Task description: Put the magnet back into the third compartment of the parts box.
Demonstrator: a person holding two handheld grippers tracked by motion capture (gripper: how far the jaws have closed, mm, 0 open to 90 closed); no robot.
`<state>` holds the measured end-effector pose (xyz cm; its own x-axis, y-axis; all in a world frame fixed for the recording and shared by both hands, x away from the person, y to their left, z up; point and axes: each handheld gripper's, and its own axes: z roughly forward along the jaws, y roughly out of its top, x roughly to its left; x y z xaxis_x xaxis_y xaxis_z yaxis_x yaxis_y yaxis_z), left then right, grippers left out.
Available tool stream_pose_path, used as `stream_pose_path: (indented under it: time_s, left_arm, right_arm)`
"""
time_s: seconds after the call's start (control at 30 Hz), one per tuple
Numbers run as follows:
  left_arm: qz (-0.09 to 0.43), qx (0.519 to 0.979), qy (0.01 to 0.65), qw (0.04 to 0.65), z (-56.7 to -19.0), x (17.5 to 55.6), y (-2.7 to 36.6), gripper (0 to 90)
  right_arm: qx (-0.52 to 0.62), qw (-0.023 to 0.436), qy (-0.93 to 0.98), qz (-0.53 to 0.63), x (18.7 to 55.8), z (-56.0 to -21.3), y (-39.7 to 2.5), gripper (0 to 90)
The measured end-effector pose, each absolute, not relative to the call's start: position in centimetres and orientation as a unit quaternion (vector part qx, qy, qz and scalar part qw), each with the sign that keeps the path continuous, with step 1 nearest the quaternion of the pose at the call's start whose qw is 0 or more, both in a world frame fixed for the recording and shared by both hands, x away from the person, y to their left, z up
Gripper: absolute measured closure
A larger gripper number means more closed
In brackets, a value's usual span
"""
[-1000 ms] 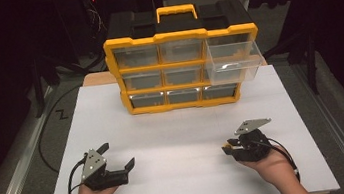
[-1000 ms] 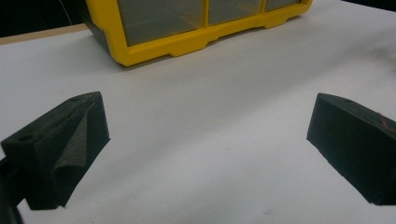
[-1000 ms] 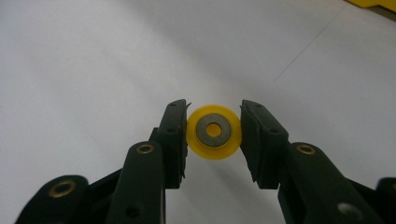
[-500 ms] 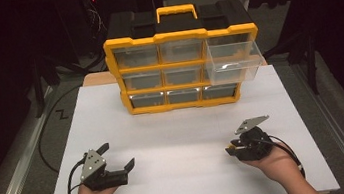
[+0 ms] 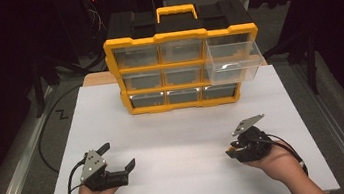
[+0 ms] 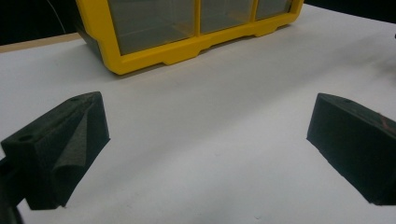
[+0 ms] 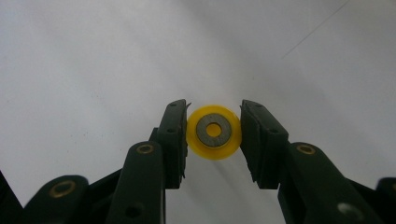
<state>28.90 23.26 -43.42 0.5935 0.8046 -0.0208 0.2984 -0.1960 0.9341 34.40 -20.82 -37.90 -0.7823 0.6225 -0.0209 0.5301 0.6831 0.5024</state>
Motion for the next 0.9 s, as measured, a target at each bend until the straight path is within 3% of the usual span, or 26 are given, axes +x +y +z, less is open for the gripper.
stream_pose_path:
  time_s: [0.9]
  left_arm:
    - [0.245, 0.738, 0.360, 0.516, -43.6, 28.8, 22.9, 0.1]
  right_arm:
    - [0.292, 0.039, 0.939, 0.174, 35.5, -38.3, -20.1, 65.2]
